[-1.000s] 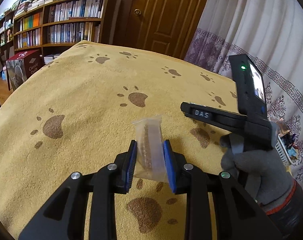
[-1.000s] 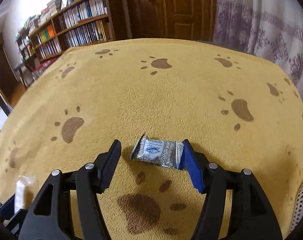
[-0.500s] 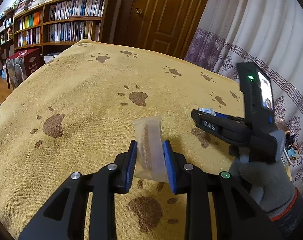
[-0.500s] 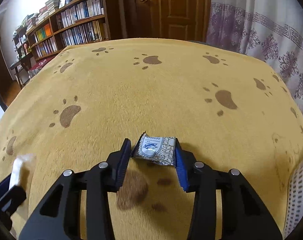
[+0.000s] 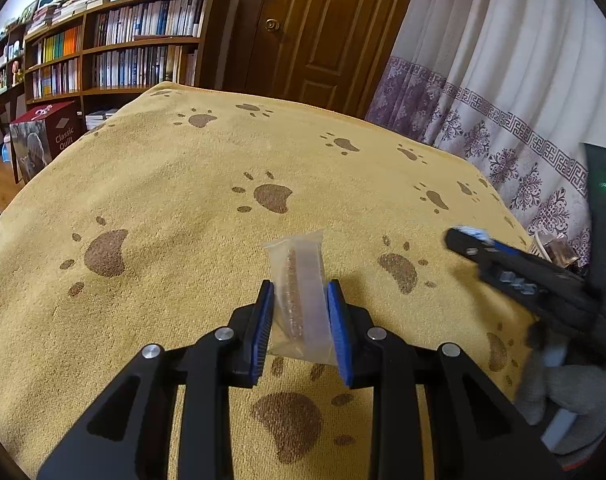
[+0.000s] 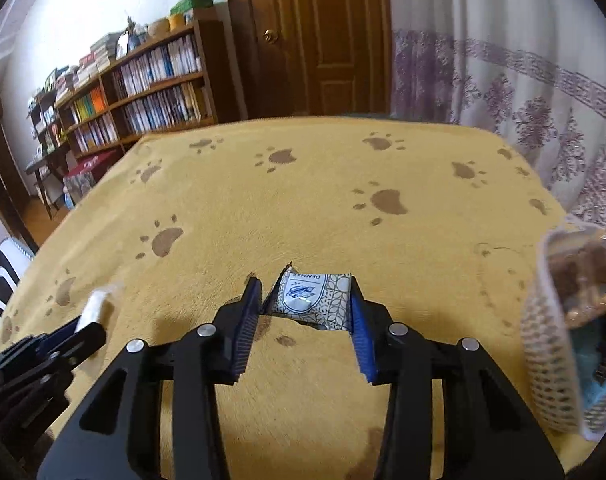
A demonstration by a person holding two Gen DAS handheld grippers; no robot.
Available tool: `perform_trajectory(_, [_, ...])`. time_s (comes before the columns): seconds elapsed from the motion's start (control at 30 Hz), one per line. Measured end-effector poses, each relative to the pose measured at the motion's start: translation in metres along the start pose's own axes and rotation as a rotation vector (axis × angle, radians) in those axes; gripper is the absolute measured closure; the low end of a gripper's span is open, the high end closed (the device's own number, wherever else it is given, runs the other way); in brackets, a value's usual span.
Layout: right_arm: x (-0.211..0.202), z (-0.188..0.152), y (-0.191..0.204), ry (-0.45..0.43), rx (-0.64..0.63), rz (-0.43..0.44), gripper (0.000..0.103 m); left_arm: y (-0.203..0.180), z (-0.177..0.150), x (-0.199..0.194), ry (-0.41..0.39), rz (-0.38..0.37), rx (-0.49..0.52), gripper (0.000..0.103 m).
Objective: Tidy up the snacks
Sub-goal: 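Carry the silver-blue packet into the basket and release it with the right tool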
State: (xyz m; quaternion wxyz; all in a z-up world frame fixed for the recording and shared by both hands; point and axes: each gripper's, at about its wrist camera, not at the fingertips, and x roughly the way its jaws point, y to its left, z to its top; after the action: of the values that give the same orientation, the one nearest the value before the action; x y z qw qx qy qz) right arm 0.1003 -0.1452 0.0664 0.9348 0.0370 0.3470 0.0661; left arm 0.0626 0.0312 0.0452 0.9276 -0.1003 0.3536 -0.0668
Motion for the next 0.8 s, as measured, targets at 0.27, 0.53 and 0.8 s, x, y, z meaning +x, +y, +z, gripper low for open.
perform_trajectory(0.27, [-0.065, -0.002, -0.040, -0.109, 0.068, -0.049, 0.060, -0.003, -0.001, -0.002, -0.006, -0.002, 0.012, 0.075])
perform_trajectory(0.53, [-0.118, -0.013, -0.093, -0.192, 0.156, -0.161, 0.060, -0.006, -0.002, -0.001, -0.010, 0.004, 0.026, 0.075])
perform_trajectory(0.8, [-0.142, -0.026, -0.148, -0.225, 0.252, -0.274, 0.060, -0.010, -0.004, 0.002, -0.008, 0.012, 0.040, 0.075])
